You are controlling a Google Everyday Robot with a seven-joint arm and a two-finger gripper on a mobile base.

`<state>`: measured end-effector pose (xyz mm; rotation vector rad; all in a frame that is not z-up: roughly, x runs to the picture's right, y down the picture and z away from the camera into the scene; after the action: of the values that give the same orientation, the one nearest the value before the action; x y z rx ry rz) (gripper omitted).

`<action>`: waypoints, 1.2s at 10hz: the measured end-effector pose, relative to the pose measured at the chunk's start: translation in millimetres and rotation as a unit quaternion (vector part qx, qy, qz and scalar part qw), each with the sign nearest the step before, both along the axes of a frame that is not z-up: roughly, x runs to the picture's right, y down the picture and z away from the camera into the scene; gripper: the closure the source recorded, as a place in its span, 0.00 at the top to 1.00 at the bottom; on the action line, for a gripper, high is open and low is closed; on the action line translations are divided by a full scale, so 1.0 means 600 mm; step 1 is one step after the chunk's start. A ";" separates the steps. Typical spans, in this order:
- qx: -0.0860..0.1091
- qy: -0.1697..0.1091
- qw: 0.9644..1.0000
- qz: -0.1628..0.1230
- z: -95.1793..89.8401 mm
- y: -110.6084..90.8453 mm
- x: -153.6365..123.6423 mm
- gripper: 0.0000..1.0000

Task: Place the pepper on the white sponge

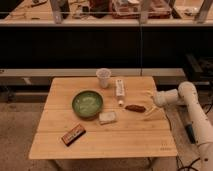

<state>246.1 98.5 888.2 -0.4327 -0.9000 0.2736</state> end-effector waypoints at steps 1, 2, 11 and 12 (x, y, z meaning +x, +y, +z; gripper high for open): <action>-0.001 -0.005 1.000 0.001 0.004 0.005 0.000 0.80; -0.002 -0.010 1.000 -0.002 0.009 0.011 -0.001 0.80; 0.013 -0.023 1.000 -0.013 0.042 0.033 -0.005 0.45; 0.013 -0.022 1.000 -0.015 0.044 0.037 -0.005 0.45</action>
<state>243.3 120.6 914.6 -0.4296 -0.9391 0.2254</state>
